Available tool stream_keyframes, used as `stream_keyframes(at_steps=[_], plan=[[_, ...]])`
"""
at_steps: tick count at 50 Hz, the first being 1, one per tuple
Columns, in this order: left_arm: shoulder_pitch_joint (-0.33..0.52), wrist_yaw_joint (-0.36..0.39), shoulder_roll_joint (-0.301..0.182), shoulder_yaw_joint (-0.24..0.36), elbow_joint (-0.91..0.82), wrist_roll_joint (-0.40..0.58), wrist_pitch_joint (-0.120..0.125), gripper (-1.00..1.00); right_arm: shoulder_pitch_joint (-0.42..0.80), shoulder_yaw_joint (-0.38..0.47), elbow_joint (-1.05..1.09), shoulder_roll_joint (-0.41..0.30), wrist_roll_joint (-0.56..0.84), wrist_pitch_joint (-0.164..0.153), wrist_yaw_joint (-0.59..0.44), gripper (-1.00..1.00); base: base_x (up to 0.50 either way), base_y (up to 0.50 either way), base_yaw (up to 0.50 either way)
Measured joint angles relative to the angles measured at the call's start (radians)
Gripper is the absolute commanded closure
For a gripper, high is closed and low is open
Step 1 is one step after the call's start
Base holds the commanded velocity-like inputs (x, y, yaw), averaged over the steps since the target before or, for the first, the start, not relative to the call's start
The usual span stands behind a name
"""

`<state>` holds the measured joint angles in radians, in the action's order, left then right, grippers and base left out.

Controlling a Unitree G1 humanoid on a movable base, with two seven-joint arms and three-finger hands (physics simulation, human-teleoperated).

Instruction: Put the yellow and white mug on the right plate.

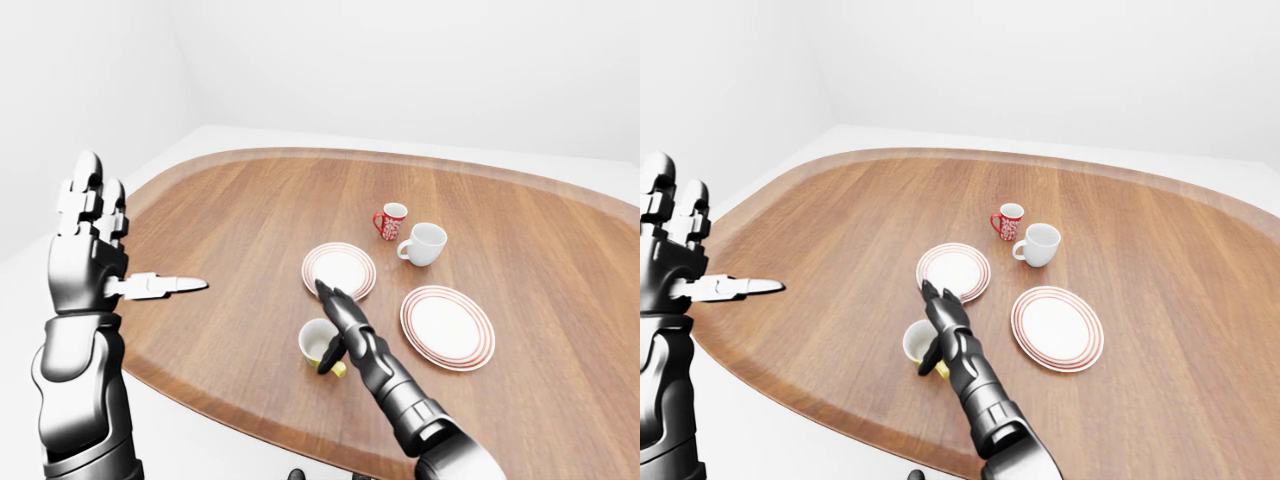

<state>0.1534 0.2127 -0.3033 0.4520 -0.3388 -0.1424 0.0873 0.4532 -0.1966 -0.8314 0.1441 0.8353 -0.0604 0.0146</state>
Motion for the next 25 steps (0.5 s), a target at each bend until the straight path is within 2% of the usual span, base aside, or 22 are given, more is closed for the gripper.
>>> stream_keyframes(at_steps=[25], plan=[[-0.001,0.003,0.004,-0.004,-0.005,0.004,0.0,-1.0,0.043,0.007,-0.15,0.012,-0.001,0.043,0.061,-1.0,0.0,0.0,0.0]])
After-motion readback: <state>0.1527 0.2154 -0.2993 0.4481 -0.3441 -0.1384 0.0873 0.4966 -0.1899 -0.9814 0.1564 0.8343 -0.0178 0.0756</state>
